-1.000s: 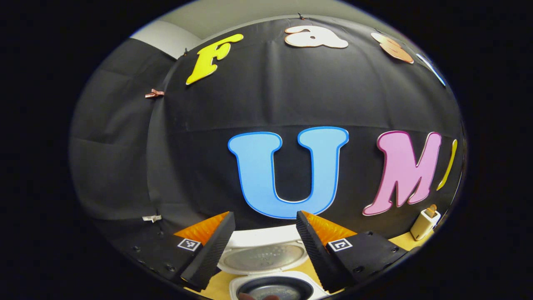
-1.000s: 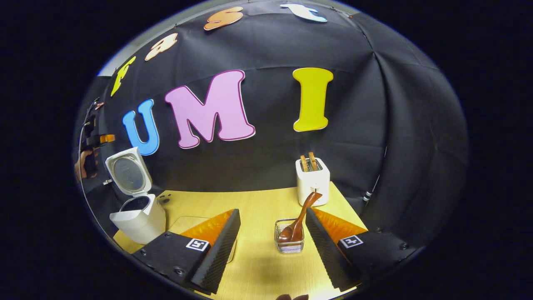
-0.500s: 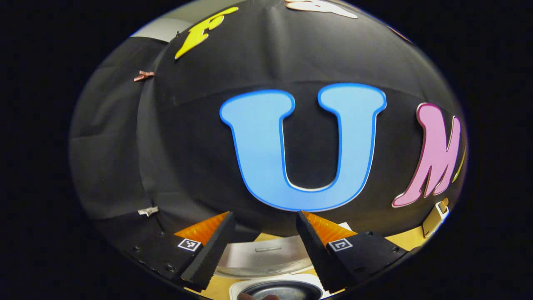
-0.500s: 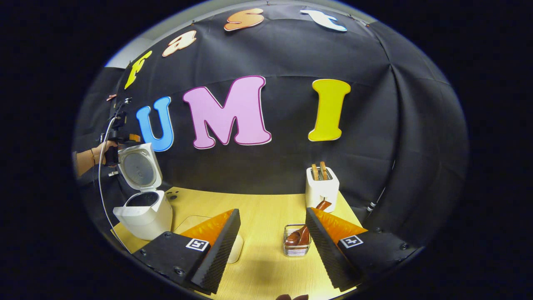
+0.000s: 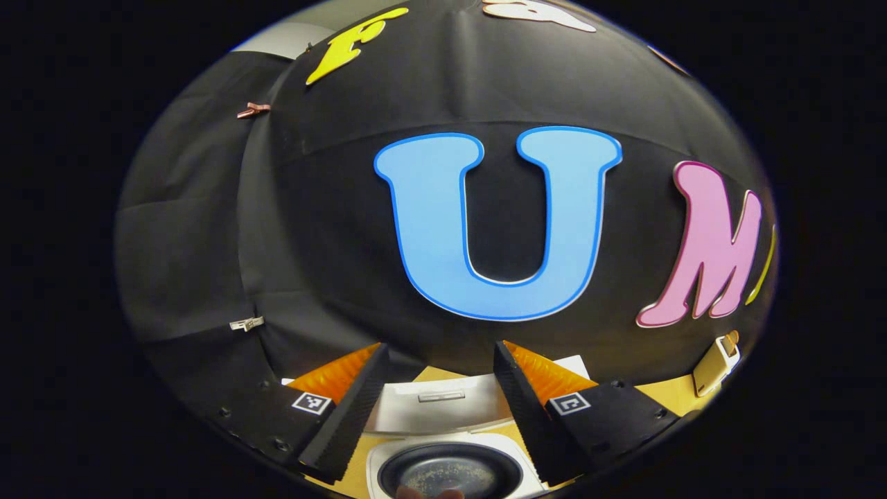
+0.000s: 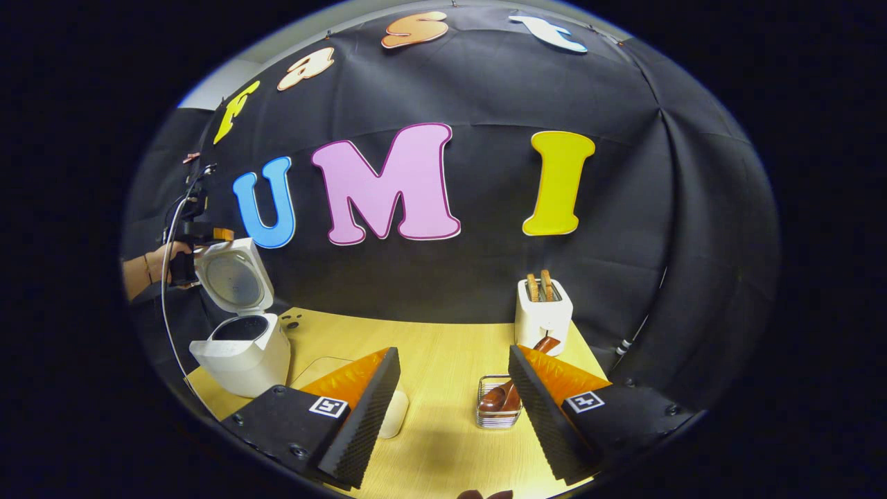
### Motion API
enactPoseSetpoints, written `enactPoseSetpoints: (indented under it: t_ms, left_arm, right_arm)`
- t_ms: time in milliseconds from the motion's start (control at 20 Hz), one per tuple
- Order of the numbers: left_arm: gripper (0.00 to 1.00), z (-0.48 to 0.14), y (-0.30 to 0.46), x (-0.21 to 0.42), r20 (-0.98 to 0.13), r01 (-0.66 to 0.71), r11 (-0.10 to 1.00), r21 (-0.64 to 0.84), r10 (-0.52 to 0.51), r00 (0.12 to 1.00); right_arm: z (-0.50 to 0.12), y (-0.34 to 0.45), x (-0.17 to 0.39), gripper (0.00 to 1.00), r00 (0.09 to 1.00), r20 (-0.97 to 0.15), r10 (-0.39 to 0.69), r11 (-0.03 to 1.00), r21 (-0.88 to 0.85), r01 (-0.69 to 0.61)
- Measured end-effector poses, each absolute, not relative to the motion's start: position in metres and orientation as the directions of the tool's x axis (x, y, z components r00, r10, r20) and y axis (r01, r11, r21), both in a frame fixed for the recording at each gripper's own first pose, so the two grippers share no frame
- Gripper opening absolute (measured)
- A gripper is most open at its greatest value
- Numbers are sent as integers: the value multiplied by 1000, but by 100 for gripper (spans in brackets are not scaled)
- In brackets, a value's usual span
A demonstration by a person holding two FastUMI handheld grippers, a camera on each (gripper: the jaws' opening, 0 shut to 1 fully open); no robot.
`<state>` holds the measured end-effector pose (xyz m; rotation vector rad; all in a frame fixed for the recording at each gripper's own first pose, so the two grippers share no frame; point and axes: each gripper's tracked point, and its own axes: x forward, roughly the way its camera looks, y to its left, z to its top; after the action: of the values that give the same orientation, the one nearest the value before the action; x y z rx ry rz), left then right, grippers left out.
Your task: Close the left gripper, press the button to open the rice cooker; take a wooden spoon from the chopstick holder with the right hand, scoop a spoonful of rice and pour it into the rice cooker, then put the wooden spoon back into the chopstick holder.
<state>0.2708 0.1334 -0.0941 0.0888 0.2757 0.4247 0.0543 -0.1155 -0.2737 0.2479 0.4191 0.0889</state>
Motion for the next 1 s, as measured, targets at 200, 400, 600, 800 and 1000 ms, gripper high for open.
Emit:
enactPoseSetpoints:
  t_ms: [200,400,600,800,1000]
  left_arm:
    - [98,-116,103,218,-271,-379,917,127,400,876]
    - [98,-152,80,179,-321,-368,924,105,382,867]
    - [98,-190,68,153,-378,-354,929,103,366,850]
    - [99,-227,62,134,-459,-346,933,104,353,815]
    - [99,-244,61,129,-485,-347,931,115,358,798]
  right_arm:
    - [-276,-116,58,97,908,-397,136,963,268,-28]
    - [-277,-115,60,97,905,-401,140,963,267,-31]
    - [-278,-114,60,97,904,-404,141,964,264,-32]
    - [-277,-115,57,97,903,-406,140,966,256,-35]
    - [-281,-116,56,97,900,-413,139,966,255,-32]
